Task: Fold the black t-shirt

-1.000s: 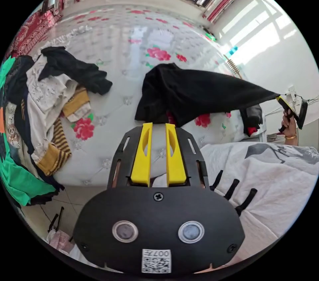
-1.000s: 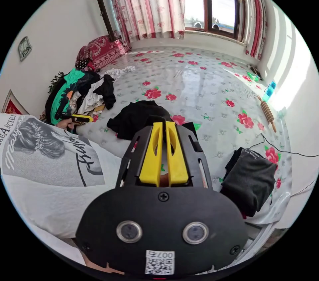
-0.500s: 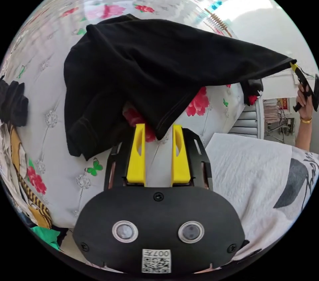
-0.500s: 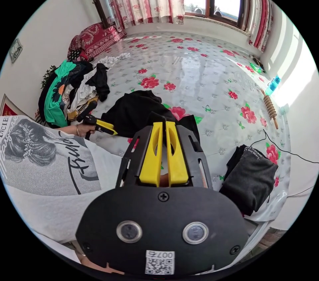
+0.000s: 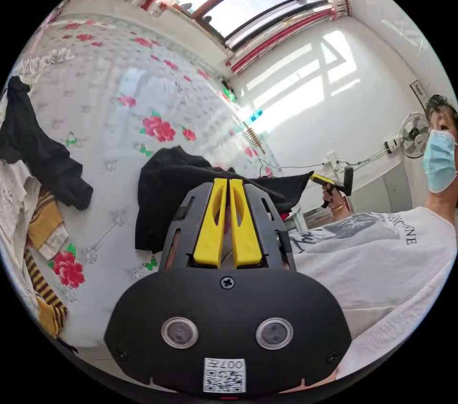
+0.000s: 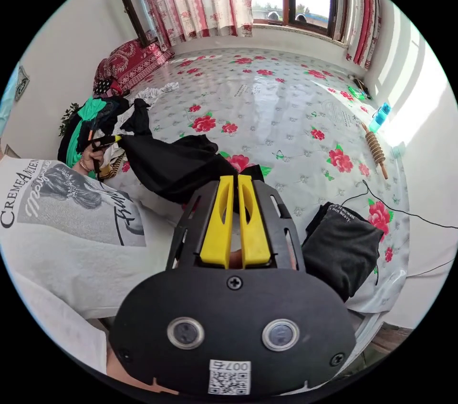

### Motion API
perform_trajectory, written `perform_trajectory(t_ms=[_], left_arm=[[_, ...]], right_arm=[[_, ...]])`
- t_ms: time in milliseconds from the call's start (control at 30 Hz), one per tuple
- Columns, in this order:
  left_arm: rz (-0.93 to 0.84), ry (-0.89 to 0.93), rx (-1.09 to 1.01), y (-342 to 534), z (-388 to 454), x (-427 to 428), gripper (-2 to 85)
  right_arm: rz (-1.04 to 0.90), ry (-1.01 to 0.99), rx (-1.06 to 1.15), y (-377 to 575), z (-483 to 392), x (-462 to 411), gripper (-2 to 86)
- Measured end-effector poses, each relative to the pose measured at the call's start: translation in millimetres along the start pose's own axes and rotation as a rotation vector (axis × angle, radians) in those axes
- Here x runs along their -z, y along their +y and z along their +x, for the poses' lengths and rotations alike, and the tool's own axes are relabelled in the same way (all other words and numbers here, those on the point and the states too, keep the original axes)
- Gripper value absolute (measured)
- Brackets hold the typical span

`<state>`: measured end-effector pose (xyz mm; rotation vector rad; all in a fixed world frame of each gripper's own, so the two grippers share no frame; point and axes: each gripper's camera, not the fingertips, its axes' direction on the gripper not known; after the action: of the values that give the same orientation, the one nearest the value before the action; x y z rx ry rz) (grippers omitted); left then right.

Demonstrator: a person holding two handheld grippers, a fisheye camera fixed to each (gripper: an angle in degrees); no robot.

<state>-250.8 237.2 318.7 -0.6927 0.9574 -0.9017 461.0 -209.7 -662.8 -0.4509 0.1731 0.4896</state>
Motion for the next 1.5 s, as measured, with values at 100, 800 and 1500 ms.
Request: perform_trajectory(t_ms=[100,800,1500], left_arm=[[0.045,-0.094,0.015,-19.5,-13.8,25.2,-1.0],[0.361,-0.191,-0.467,-244.6,174.8,152.0,-1.0],[-0.688,-0.619,0.109,103.6,-56.7,-138.1,-1.0]], right_arm=[[0.088,-0.113,-0.012,-11.4,21.8,1.8,-0.2],[0.78,0.084,0.248,-121.7,19.8,170.4,-0.2],[-0.246,0.03,-0.019,141.6,66.8,-268.9,-0.2]])
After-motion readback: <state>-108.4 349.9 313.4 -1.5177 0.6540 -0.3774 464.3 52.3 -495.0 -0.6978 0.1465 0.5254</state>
